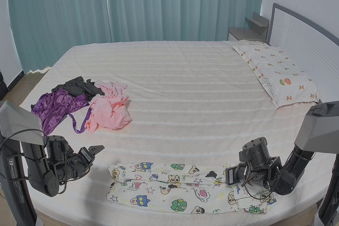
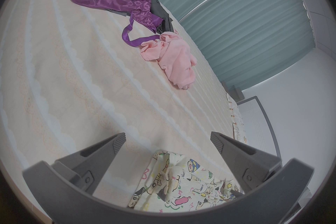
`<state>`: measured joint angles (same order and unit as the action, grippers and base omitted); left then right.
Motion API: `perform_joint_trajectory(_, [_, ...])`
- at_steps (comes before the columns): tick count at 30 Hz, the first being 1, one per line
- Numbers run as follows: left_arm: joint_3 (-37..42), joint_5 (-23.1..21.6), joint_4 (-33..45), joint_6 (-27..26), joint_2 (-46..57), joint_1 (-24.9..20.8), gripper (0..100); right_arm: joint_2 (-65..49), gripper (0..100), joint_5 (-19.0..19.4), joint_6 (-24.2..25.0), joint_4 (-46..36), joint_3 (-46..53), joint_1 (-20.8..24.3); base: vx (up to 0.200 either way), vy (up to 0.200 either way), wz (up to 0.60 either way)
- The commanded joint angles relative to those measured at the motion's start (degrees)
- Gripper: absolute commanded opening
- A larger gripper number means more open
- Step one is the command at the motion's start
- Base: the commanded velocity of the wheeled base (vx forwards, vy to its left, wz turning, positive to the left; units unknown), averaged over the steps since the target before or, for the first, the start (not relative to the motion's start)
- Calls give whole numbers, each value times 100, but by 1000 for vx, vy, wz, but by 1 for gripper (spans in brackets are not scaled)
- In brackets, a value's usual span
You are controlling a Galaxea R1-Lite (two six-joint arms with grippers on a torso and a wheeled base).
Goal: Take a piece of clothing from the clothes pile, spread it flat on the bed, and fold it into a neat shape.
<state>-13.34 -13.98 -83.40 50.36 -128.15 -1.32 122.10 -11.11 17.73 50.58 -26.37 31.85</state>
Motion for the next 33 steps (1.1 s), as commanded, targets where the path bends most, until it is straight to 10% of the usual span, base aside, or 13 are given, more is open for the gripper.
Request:
perform_joint_trajectory(1, [-2, 1, -1, 0, -8, 0, 100, 7, 0, 12, 3, 5, 9, 14, 0, 0, 0])
perform_joint_trajectory(2, [-2, 1, -1, 0, -8, 0, 100, 7, 100, 12, 3, 5, 26, 14, 0, 0, 0])
perform_joint_trajectory(33, [235, -17, -142, 0, 44, -88, 100, 191, 100, 451, 1471, 13, 413, -1155, 0, 0, 0])
